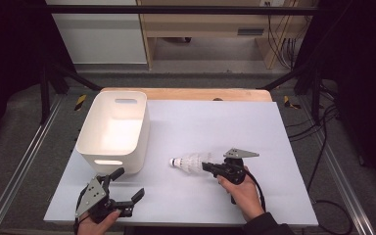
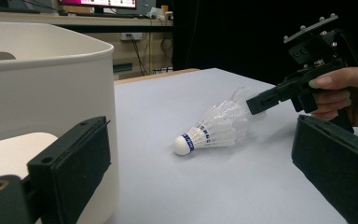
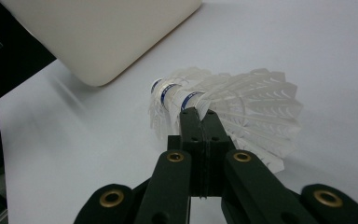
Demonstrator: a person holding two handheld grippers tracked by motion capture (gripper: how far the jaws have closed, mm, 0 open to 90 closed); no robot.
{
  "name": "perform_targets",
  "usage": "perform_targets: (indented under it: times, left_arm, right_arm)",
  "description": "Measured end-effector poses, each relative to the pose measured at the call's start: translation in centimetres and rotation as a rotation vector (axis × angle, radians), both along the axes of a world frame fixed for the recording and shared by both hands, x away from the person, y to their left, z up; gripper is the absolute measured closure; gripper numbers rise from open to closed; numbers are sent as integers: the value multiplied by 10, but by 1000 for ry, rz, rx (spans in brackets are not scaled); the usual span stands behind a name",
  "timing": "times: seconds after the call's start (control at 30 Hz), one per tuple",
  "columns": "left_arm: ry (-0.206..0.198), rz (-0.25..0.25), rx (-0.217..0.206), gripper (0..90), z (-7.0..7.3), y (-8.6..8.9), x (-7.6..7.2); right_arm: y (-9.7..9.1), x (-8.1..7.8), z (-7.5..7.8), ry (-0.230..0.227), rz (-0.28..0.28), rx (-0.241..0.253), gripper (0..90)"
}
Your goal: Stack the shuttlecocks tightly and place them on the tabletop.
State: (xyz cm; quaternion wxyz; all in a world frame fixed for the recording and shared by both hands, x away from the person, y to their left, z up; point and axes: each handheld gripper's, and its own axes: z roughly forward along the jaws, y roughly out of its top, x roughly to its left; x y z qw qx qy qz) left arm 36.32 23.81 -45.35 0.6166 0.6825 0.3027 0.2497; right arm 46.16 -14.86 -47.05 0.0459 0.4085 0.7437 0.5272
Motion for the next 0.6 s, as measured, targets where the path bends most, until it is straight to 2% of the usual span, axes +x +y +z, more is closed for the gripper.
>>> perform_targets:
  times: [0.6]
  left_arm:
    - [1,-2,1,43,0,-1,0]
  right_arm:
    - [7,1,-1,3,9,1,900]
